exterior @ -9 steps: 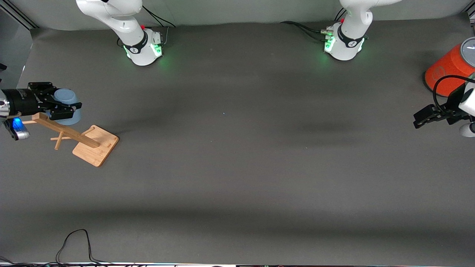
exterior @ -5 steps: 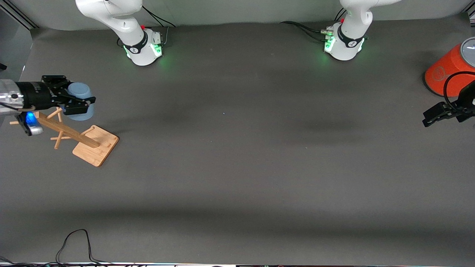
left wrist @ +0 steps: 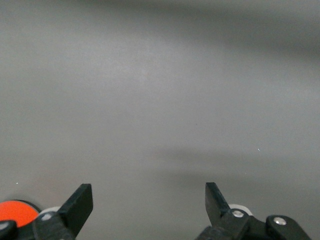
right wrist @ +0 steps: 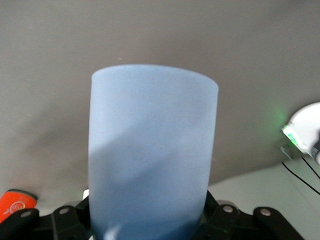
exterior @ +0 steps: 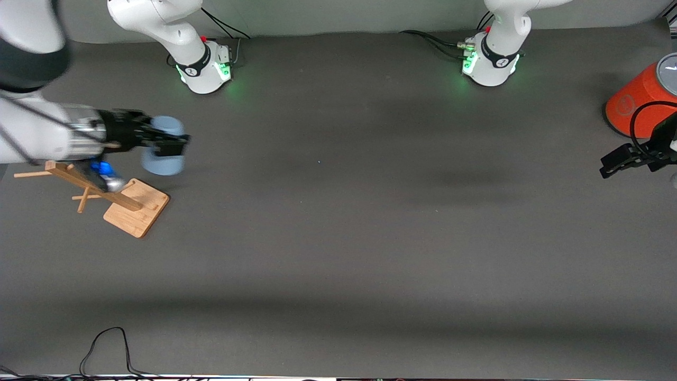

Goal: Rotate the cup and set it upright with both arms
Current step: 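Pull the blue cup off the peg and carry it to mid-table, then lower the blue cup onto the table and open the right gripper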

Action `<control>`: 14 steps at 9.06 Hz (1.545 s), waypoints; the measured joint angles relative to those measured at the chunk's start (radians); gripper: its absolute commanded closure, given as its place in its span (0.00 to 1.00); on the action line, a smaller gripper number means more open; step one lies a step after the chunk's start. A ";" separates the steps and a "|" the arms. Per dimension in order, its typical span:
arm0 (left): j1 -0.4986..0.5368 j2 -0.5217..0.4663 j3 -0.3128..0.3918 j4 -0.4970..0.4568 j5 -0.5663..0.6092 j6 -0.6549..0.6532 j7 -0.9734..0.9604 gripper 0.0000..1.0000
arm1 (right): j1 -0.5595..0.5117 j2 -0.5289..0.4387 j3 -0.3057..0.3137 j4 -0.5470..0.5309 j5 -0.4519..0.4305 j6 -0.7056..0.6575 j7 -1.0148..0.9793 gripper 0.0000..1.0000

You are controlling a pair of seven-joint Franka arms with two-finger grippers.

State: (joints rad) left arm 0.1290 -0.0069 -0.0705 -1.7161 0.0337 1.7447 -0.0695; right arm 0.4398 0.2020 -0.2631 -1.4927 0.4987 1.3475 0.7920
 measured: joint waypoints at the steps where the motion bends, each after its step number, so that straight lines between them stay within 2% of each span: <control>1: 0.000 -0.003 0.000 0.000 0.000 -0.016 0.000 0.00 | 0.080 0.040 0.001 -0.001 0.000 0.096 0.005 0.73; 4: 0.001 -0.010 0.001 0.000 0.000 -0.024 0.000 0.00 | 0.267 0.229 0.006 0.038 0.000 0.360 0.072 0.73; 6: 0.001 -0.010 0.000 0.000 0.000 -0.025 0.000 0.00 | 0.374 0.391 0.007 0.172 0.000 0.465 0.201 0.73; 8: 0.001 -0.010 0.000 0.000 0.000 -0.025 0.000 0.00 | 0.466 0.538 0.010 0.268 0.000 0.657 0.291 0.73; 10: 0.001 -0.010 0.000 0.000 0.000 -0.025 0.000 0.00 | 0.532 0.642 0.011 0.311 -0.045 0.757 0.229 0.73; 14: -0.001 -0.008 -0.005 -0.003 0.000 -0.026 0.000 0.00 | 0.578 0.750 0.012 0.356 -0.186 0.763 -0.090 0.73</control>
State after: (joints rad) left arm 0.1280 -0.0152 -0.0751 -1.7192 0.0338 1.7188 -0.0696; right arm 1.0178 0.9525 -0.2514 -1.1370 0.3127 2.1109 0.7023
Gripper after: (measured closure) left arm 0.000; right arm 0.308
